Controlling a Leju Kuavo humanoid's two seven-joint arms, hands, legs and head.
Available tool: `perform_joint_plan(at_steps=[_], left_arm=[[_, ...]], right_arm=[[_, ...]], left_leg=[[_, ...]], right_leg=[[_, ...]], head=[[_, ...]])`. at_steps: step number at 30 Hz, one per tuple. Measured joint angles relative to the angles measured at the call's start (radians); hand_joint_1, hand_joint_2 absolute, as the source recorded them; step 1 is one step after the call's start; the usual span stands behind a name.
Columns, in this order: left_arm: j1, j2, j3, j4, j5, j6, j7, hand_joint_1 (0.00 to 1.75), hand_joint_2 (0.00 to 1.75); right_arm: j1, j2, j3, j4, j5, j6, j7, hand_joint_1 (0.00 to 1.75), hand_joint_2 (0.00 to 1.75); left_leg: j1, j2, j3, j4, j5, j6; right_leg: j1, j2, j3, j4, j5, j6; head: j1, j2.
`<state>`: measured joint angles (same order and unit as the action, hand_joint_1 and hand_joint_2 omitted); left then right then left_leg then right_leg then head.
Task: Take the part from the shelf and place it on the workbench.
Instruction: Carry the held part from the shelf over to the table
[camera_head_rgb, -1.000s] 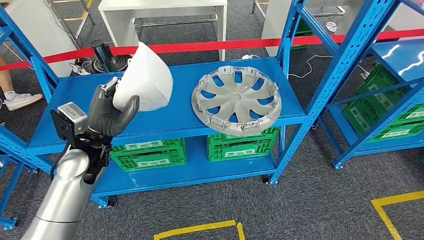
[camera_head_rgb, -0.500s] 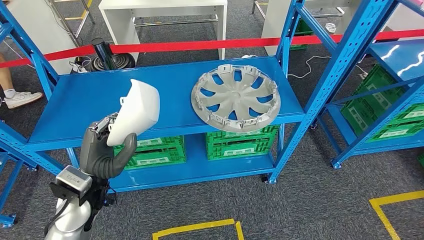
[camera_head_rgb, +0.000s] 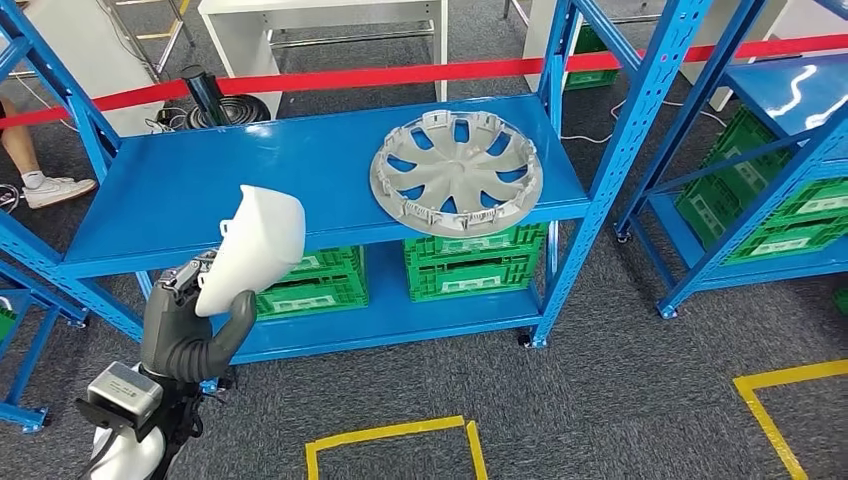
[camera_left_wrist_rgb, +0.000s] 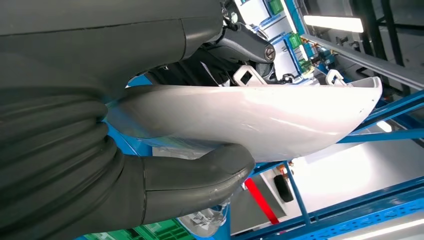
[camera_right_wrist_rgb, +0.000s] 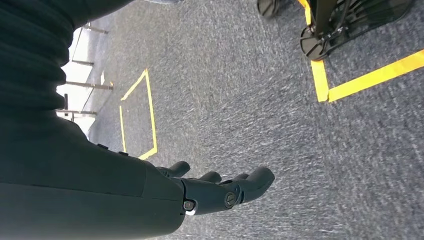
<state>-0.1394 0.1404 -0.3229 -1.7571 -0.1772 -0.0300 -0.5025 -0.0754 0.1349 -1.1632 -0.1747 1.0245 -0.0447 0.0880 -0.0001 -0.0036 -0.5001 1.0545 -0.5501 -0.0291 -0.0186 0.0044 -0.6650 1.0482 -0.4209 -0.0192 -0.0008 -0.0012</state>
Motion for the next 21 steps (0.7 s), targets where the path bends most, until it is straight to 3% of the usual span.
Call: perform_joint_plan(at_steps=[1,4,5,6,8,9,10,11,13,15,16,17,19,20,21], left_arm=[[-0.001,0.001,0.002,-0.002,0.0,0.0,-0.001,1.75,1.75],[-0.001,0.002,0.003,-0.005,0.001,0.0,-0.002,1.75,1.75],[-0.001,0.002,0.004,-0.005,0.001,0.0,-0.002,1.75,1.75],[-0.001,0.002,0.004,-0.005,0.001,0.0,-0.002,1.75,1.75],[0.0,0.002,0.004,-0.005,0.001,-0.001,-0.002,1.75,1.75],[0.0,0.002,0.004,-0.004,0.001,-0.002,-0.002,1.75,1.75],[0.001,0.002,0.004,-0.004,0.001,-0.004,-0.003,1.75,1.75],[0.001,0.002,0.004,-0.003,0.003,-0.006,-0.003,1.75,1.75],[0.001,0.002,0.004,-0.001,0.013,-0.014,-0.005,1.75,1.75],[0.001,0.002,0.004,-0.001,0.037,-0.033,-0.008,1.75,1.75],[0.0,0.002,0.005,-0.001,0.053,-0.047,-0.009,1.75,1.75],[0.0,0.002,0.005,0.0,0.07,-0.061,-0.009,1.75,1.75],[-0.002,0.002,0.009,0.005,0.102,-0.087,-0.009,1.75,1.75],[-0.002,0.002,0.012,0.007,0.112,-0.097,-0.008,1.75,1.75],[-0.003,0.002,0.015,0.011,0.118,-0.104,-0.007,1.75,1.75]], right_arm=[[0.0,0.0,0.0,0.0,0.0,0.0,0.0,0.0,1.75],[0.002,0.0,0.0,0.0,0.0,0.002,0.0,0.0,1.75],[0.003,0.0,0.0,0.0,0.0,0.002,0.0,0.0,1.75],[0.003,0.0,0.0,0.0,0.0,0.003,0.001,0.0,1.75],[0.003,0.0,0.0,0.0,0.0,0.004,0.0,0.0,1.75],[0.003,0.0,0.0,0.0,-0.001,0.005,0.0,0.0,1.75],[0.002,-0.001,0.0,0.0,-0.001,0.007,-0.001,0.0,1.75],[0.002,-0.001,0.0,0.0,-0.003,0.008,0.0,0.0,1.75],[0.002,-0.001,0.0,0.0,-0.005,0.009,0.001,0.0,1.75],[-0.001,-0.001,0.0,0.0,-0.005,0.01,0.002,0.0,1.75],[-0.002,-0.001,0.0,0.0,-0.005,0.01,0.002,0.0,1.75],[-0.003,-0.001,0.0,0.0,-0.005,0.01,0.002,0.0,1.75],[-0.003,0.0,0.0,0.0,-0.006,0.01,0.001,0.0,1.75],[-0.003,0.001,0.0,0.0,-0.006,0.009,0.0,0.0,1.75],[-0.004,0.003,0.0,0.0,-0.007,0.009,-0.001,0.0,1.75]], left_leg=[[-0.004,-0.001,0.021,-0.036,-0.004,0.005],[-0.006,0.001,0.01,-0.054,0.014,0.025],[-0.003,0.003,0.003,-0.06,0.027,0.034],[-0.001,0.004,-0.006,-0.065,0.041,0.041],[0.0,0.007,-0.031,-0.066,0.066,0.048],[-0.001,0.008,-0.046,-0.064,0.077,0.049],[-0.001,0.009,-0.062,-0.06,0.086,0.049],[-0.002,0.01,-0.078,-0.054,0.095,0.048],[-0.001,0.011,-0.109,-0.04,0.108,0.043],[-0.004,0.011,-0.132,-0.024,0.119,0.033],[-0.005,0.011,-0.138,-0.019,0.124,0.028],[-0.006,0.012,-0.141,-0.017,0.13,0.022],[-0.004,0.011,-0.145,-0.018,0.143,0.009],[-0.003,0.009,-0.152,-0.012,0.132,0.002],[-0.001,0.008,-0.162,0.01,0.103,-0.005]], right_leg=[[0.0,0.0,-0.001,-0.002,0.008,0.006],[-0.001,0.001,-0.004,-0.013,0.026,0.027],[-0.001,0.001,-0.011,-0.003,0.008,0.033],[-0.001,0.001,-0.022,0.025,-0.028,0.037],[-0.002,0.0,-0.052,0.136,-0.131,0.042],[-0.001,0.0,-0.064,0.198,-0.165,0.045],[0.0,0.0,-0.064,0.242,-0.175,0.046],[0.0,0.0,-0.052,0.259,-0.165,0.047],[0.001,0.0,0.027,0.183,-0.121,0.044],[0.004,0.0,0.124,0.05,-0.12,0.035],[0.006,0.001,0.151,0.006,-0.13,0.029],[0.008,0.001,0.159,-0.014,-0.138,0.022],[0.007,0.0,0.146,-0.02,-0.124,0.007],[0.005,-0.001,0.138,-0.021,-0.113,-0.001],[0.003,-0.003,0.127,-0.024,-0.101,-0.008]], head=[[-0.002,0.0],[-0.008,0.0],[-0.007,0.0],[-0.007,0.0],[-0.004,0.0],[-0.004,0.0],[-0.004,0.0],[-0.004,0.0],[-0.003,0.0],[-0.004,0.0],[-0.003,0.0],[-0.003,0.0],[-0.001,0.0],[-0.002,0.0],[-0.003,0.0]])
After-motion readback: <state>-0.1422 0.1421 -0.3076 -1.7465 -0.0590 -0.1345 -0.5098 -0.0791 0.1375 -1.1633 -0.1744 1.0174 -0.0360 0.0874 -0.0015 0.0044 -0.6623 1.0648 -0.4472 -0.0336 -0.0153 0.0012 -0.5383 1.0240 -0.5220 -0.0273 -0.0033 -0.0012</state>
